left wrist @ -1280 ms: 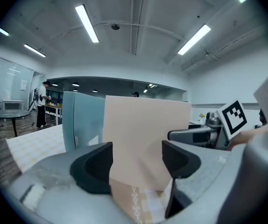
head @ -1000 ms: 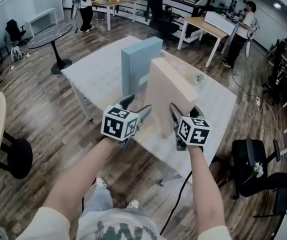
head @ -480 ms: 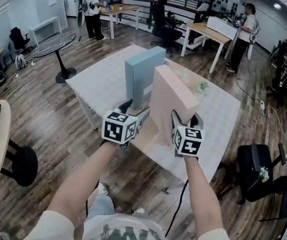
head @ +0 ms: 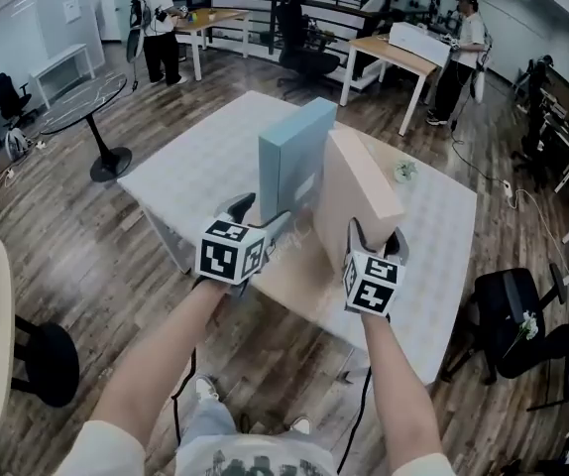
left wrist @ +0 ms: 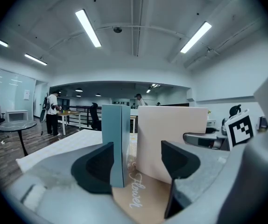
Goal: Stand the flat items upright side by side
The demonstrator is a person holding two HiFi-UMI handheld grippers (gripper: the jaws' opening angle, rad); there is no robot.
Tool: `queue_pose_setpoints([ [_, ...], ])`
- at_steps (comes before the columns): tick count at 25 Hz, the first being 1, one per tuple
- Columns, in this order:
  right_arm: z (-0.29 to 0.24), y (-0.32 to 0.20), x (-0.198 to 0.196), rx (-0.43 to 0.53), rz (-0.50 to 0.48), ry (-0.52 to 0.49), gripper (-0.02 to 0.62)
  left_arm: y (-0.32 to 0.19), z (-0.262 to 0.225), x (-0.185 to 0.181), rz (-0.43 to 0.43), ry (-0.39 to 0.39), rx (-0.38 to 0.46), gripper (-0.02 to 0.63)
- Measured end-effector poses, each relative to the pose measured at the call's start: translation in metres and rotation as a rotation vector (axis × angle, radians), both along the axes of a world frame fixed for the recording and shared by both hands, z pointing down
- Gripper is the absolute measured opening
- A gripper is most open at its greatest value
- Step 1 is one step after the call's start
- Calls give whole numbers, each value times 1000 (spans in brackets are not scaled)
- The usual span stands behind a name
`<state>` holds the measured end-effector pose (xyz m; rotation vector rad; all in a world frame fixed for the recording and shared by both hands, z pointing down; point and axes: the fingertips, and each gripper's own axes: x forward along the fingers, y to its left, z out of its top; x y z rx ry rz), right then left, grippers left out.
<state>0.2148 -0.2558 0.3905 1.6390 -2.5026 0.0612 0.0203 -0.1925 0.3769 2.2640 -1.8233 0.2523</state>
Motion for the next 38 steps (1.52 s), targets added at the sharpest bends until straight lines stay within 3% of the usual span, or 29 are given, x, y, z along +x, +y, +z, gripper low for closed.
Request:
queue_pose_setpoints([
  [8, 6, -2, -33, -17, 238, -2, 311, -42, -5, -41, 183, 9, 12, 334],
  [18, 8, -14, -71, -19, 453, 3, 313, -82, 5, -49, 411, 14, -1, 334],
  [26, 11, -46, -82, -25, 547, -1, 318, -111, 5, -45, 524, -23, 33, 334],
  [38, 11, -68, -106, -48, 543, -45, 318, -117, 4, -28, 660, -17, 55, 334],
])
